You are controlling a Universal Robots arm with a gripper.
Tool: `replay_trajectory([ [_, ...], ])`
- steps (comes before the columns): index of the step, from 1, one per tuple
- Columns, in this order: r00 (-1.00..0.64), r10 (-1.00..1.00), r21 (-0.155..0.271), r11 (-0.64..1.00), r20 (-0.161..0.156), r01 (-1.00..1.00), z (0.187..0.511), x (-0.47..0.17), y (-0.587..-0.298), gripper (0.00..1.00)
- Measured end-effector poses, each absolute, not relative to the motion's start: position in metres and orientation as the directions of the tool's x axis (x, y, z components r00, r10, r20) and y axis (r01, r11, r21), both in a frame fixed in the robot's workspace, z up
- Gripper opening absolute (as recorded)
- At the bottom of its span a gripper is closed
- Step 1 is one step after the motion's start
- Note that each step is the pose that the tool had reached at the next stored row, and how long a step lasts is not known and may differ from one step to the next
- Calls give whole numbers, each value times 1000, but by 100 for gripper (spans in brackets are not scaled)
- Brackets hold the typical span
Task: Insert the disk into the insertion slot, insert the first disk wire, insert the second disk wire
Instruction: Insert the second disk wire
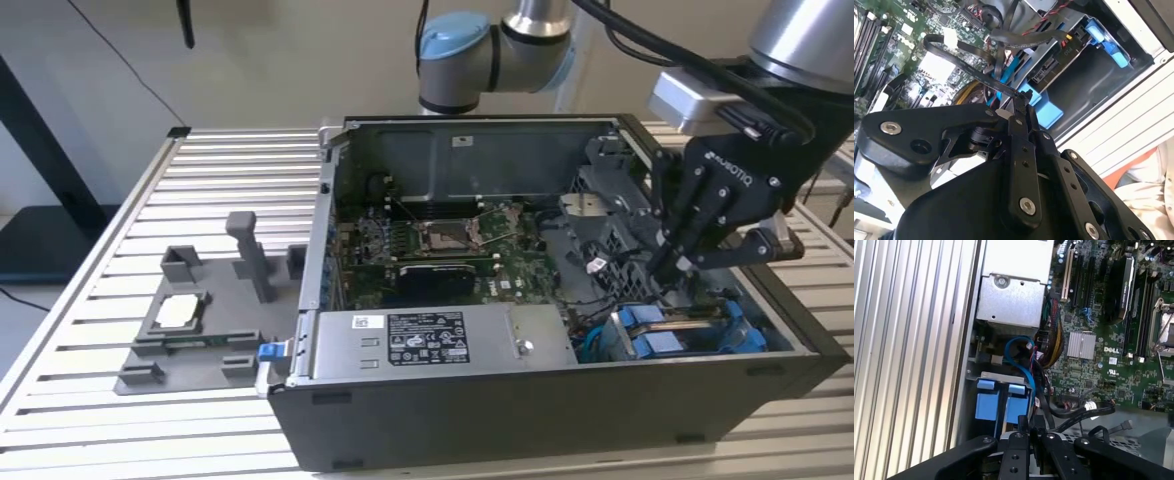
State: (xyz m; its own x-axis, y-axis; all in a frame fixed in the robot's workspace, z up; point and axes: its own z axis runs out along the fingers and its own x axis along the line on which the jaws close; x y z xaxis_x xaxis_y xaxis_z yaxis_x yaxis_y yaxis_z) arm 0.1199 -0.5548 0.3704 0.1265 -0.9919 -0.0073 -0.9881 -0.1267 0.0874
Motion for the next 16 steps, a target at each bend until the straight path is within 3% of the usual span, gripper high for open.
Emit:
replay_trajectory([
  [16,123,-988,151,-135,-88,-979,365,144,-566,16],
])
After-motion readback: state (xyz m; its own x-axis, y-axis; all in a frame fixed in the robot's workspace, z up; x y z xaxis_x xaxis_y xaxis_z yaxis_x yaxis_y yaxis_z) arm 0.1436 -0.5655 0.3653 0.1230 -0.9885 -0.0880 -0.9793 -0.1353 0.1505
